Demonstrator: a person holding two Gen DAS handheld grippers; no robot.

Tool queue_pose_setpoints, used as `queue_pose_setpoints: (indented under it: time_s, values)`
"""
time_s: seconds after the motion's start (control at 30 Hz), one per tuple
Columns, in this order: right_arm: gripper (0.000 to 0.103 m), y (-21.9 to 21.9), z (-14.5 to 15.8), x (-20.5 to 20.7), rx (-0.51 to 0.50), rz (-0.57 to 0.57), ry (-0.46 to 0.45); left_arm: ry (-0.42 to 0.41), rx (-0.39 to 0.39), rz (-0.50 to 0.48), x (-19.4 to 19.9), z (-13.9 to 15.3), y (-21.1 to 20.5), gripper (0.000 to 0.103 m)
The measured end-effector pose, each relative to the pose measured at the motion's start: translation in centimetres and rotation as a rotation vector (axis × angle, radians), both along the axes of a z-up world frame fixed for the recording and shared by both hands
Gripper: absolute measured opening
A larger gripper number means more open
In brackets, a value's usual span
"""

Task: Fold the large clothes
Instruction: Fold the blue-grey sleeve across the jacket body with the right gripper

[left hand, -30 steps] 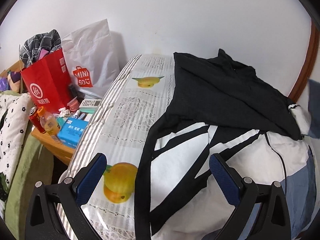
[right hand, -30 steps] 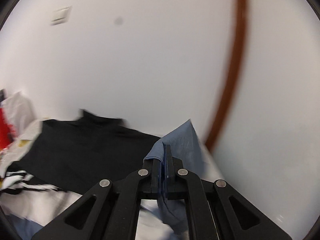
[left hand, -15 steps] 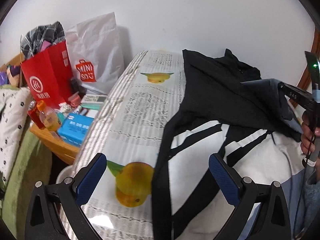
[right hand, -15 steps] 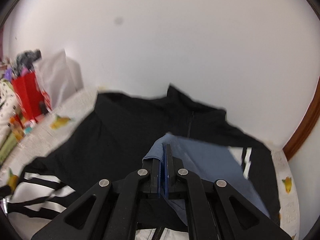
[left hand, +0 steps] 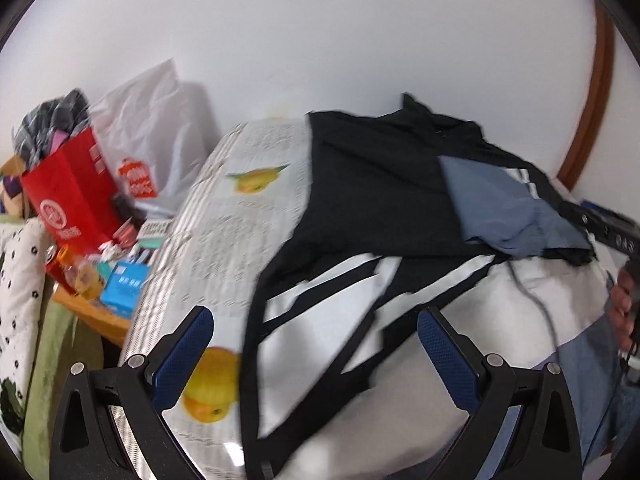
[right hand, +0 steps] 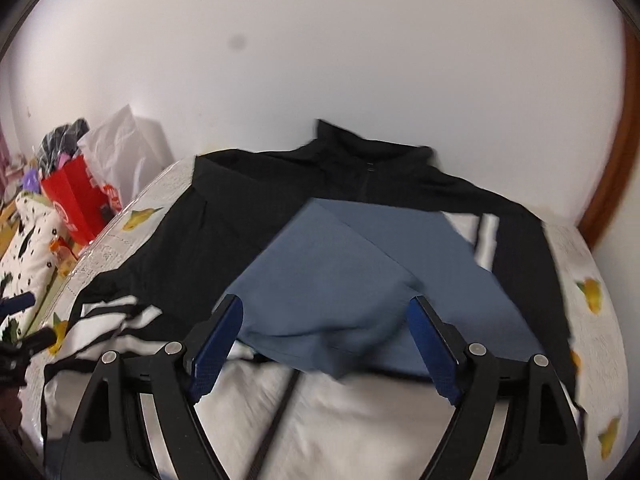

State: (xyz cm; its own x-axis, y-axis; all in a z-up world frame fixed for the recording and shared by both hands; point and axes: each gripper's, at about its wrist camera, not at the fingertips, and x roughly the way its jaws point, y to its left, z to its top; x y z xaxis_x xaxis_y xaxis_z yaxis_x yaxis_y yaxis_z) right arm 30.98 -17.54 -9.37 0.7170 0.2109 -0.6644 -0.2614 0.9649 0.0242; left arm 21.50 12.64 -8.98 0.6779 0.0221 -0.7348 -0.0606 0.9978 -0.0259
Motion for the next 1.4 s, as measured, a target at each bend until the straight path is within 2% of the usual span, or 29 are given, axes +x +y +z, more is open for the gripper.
queue_pose_setpoints:
  time_s: [0.2, 0.3, 0.37, 0.43, 0.6, 0.77, 0.87, 0.9, 1.03, 1.17, 1.2, 1.27, 1.33, 1.4]
  values:
    - [0.084, -8.0, 1.2, -3.3, 0.02, -0.132, 0.02, -0.047, 0.001, -0.087, 1.1, 2.2, -4.8, 0.102]
    - [0.083, -12.1, 1.7, -4.9, -0.005, -0.195, 0.017, -0.041, -0.004, -0.15, 2.1, 3.0, -7.8, 0.102]
    - [0.078, -14.5, 2.0, -5.9, -0.029, -0.233, -0.001, -0.025, -0.006, -0.186, 2.9, 3.2, -9.8, 0.102]
    - [0.065, -16.5, 2.3, -6.6, -0.046, -0.266, -0.006, -0.012, -0.004, -0.226, 3.9, 3.3, -12.1, 0.102]
    - [0.045, -22.5, 3.3, -8.2, -0.052, -0.371, -0.017, 0.003, 0.001, -0.316, 6.3, 2.9, -17.2, 0.102]
    - [0.044, -27.8, 3.4, -9.4, -0.027, -0.454, -0.031, 0.04, -0.005, -0.387, 9.4, 1.2, -21.9, 0.102]
    - [0.044, -29.7, 2.5, -10.0, -0.021, -0.476, -0.03, 0.056, 0.016, -0.402, 11.1, -0.3, -23.9, 0.097]
    - [0.044, -30.1, 2.2, -10.1, -0.024, -0.484, -0.026, 0.066, 0.027, -0.407, 11.7, -1.0, -24.5, 0.095]
    - [0.044, -32.1, 0.5, -10.2, -0.021, -0.522, -0.004, 0.131, 0.067, -0.418, 13.9, -4.1, -25.6, 0.071]
    - [0.044, -33.4, -0.9, -10.2, 0.002, -0.54, 0.023, 0.17, 0.055, -0.393, 15.0, -6.2, -25.7, 0.069]
    - [0.044, -33.5, -1.1, -10.2, -0.003, -0.54, 0.027, 0.167, 0.055, -0.388, 15.2, -6.4, -25.8, 0.065]
    - [0.044, -33.3, -1.2, -10.1, -0.01, -0.538, 0.029, 0.159, 0.059, -0.367, 15.6, -6.6, -25.7, 0.05]
    - [0.044, -32.9, -1.2, -10.0, -0.008, -0.532, 0.029, 0.152, 0.053, -0.356, 15.8, -6.2, -25.2, 0.024]
    - [0.044, -32.4, -1.0, -10.1, -0.004, -0.523, 0.029, 0.143, 0.016, -0.341, 15.8, -5.4, -24.3, 0.013]
